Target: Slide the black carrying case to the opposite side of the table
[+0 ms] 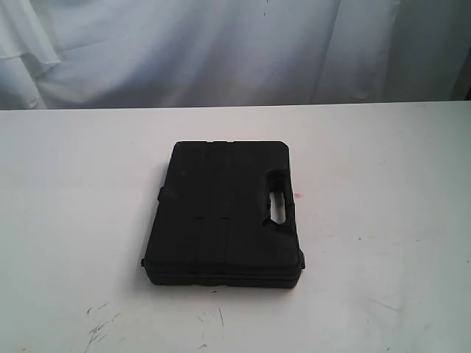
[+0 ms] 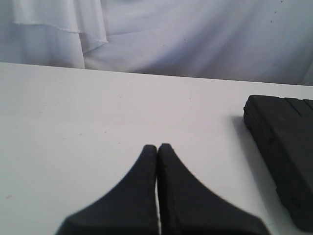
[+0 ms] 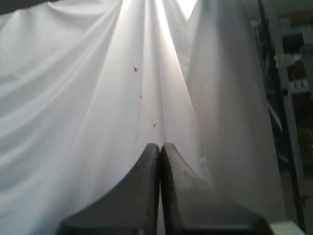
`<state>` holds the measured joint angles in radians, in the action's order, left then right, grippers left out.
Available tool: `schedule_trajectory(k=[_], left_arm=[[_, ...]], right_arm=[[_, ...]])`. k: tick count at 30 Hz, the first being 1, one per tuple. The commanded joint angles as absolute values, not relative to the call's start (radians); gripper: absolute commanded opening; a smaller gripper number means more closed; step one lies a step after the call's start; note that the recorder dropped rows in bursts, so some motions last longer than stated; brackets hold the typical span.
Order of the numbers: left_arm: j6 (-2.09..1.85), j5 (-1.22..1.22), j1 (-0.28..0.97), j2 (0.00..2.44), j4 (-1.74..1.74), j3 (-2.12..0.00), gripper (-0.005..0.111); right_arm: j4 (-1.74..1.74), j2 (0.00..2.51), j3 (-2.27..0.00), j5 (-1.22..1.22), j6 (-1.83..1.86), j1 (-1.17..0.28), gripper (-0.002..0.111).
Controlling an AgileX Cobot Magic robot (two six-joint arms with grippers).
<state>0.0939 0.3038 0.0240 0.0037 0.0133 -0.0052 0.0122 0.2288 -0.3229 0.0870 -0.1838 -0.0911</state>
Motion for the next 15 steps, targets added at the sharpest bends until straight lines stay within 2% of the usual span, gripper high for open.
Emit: schedule_trajectory(k=[1, 9, 15], left_arm=[[0.095, 0.295, 0.022, 0.0, 0.009, 0.0, 0.0], [0.095, 0.295, 0.022, 0.0, 0.009, 0.0, 0.0], [0.095, 0.295, 0.022, 0.0, 0.009, 0.0, 0.0]], right_arm=[[-0.02, 0.447, -0.464, -0.185, -0.19, -0.117, 0.0], [-0.18, 0.832, -0.51, -0.617, -0.187, -0.203, 0.0], [-0.252, 0.879, -0.515, -0.586, -0.131, -0.203, 0.0]])
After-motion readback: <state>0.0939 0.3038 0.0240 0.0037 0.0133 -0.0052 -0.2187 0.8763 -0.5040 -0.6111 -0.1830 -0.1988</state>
